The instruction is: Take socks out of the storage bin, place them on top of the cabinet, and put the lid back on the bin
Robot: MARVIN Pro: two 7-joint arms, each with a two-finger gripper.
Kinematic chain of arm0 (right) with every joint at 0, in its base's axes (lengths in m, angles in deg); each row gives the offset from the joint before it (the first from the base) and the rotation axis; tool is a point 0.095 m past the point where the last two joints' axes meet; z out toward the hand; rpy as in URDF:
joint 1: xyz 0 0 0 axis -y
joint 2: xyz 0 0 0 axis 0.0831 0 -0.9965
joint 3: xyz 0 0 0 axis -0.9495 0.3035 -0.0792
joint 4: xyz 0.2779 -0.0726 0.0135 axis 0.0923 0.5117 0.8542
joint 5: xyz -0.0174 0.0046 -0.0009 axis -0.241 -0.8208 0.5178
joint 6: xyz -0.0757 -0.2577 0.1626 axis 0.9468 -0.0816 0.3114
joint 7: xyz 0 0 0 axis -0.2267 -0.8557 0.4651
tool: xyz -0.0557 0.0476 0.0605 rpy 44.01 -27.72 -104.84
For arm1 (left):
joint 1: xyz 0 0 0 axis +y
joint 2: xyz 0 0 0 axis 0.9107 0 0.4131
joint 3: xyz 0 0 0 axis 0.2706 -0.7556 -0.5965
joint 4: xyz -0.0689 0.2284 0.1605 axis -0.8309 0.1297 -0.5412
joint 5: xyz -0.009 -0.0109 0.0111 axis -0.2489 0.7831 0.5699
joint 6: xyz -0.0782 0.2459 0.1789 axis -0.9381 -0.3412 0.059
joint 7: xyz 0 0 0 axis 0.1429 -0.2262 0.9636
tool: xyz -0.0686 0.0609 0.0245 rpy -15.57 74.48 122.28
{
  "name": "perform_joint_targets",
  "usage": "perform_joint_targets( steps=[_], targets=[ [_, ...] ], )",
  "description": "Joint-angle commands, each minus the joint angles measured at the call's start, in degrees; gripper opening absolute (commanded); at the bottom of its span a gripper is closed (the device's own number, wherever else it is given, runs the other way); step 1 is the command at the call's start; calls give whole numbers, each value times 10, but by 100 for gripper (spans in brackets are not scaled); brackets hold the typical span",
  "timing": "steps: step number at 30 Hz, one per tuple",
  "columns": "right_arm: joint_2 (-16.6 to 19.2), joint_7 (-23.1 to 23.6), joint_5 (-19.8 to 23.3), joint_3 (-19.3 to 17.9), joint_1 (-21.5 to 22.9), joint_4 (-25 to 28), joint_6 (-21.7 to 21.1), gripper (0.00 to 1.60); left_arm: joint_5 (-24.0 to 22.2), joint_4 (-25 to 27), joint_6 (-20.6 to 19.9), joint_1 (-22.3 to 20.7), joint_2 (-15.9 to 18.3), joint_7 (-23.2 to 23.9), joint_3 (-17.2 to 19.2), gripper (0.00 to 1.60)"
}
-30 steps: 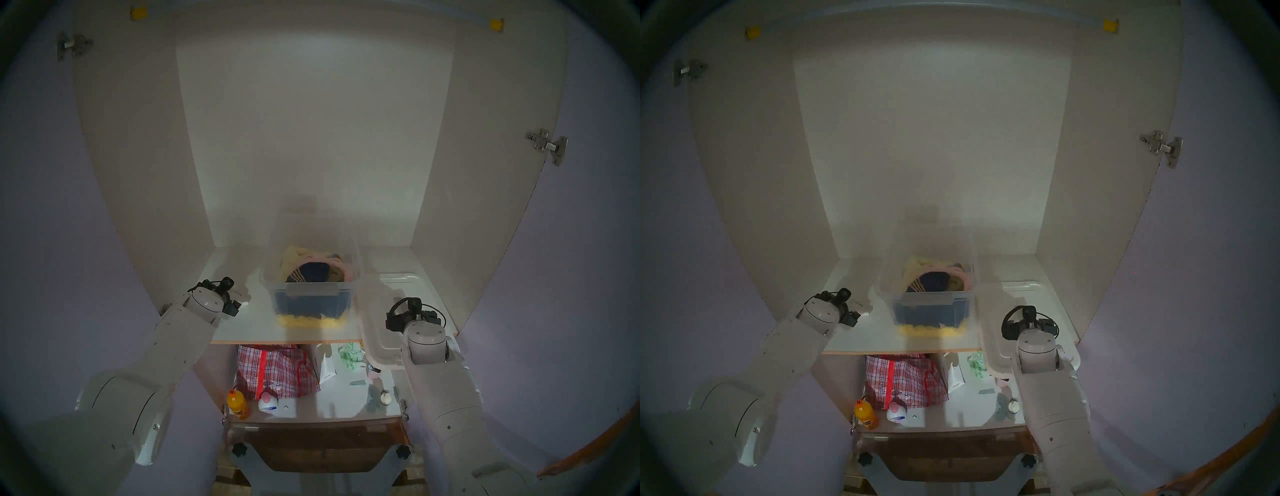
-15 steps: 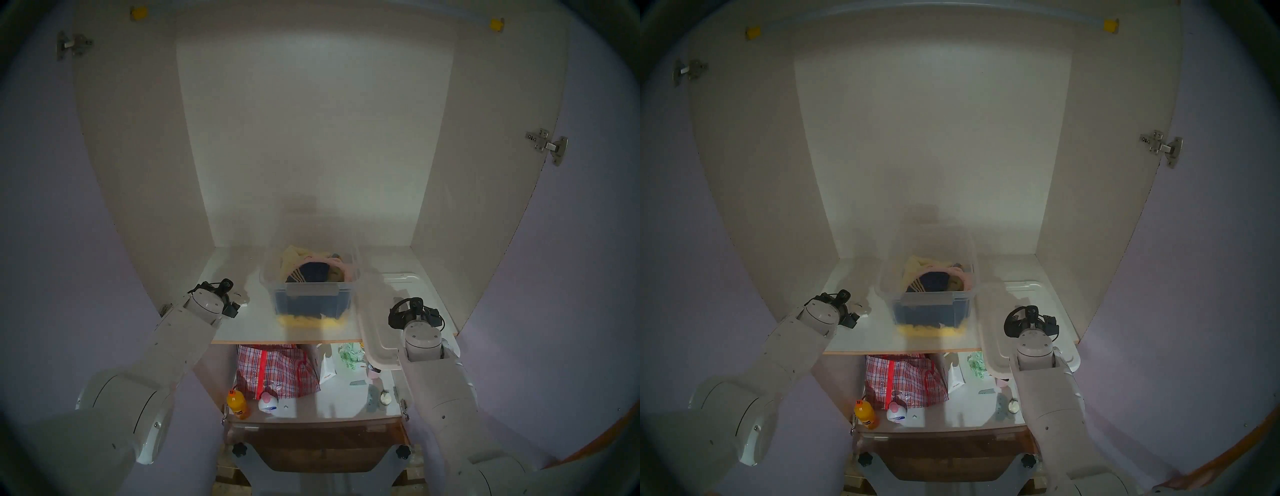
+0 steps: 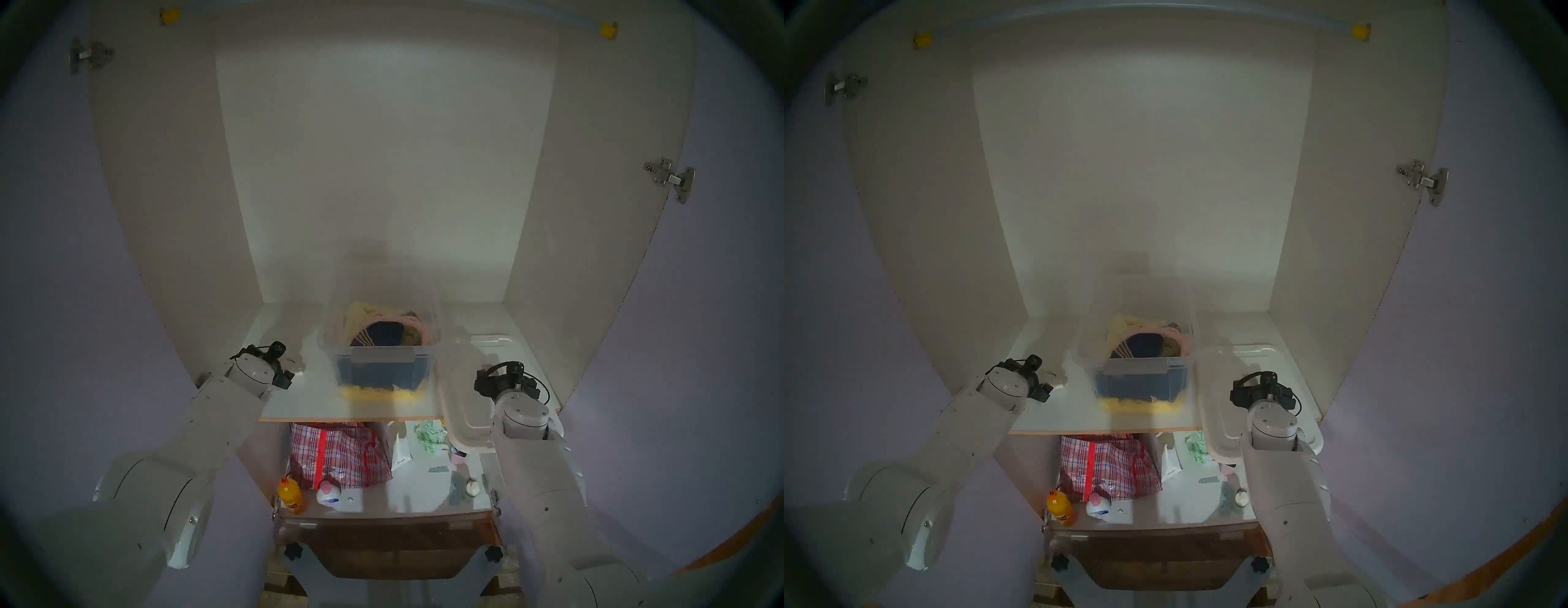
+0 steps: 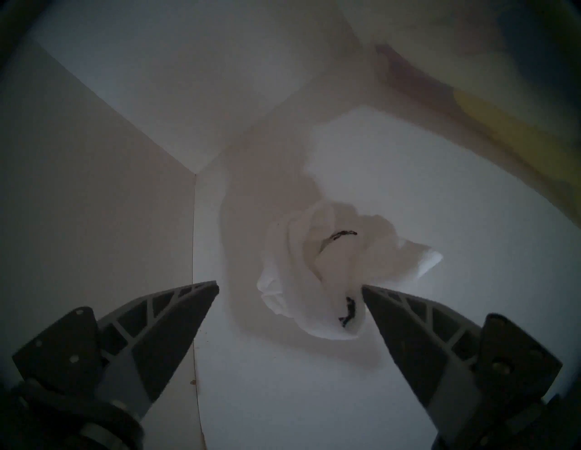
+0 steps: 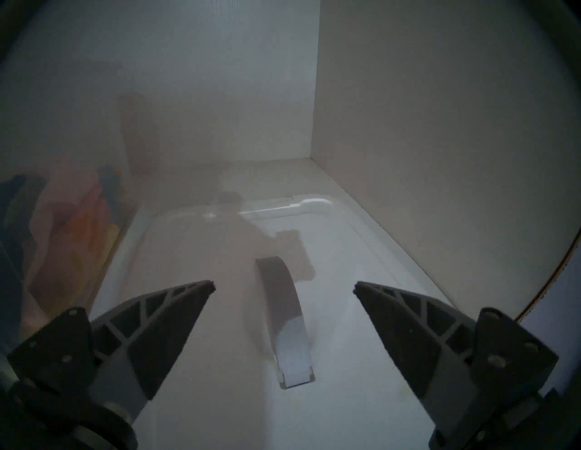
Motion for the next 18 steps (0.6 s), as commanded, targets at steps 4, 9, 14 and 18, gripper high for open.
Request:
perform_joint_targets(
  steps=[4,9,14,18],
  targets=[
    [0,10,3,3,10,14,-1,160,0,11,5,-18,1,1,1,160],
    [23,59,9,26,37,-27,-9,160,0,11,5,-18,1,1,1,160],
    [34,73,17,16,94,-114,-9,160,0,11,5,-18,1,0,1,160],
    [48,85,17,13,136,-179,6,160,0,11,5,-18,1,0,1,160]
  ],
)
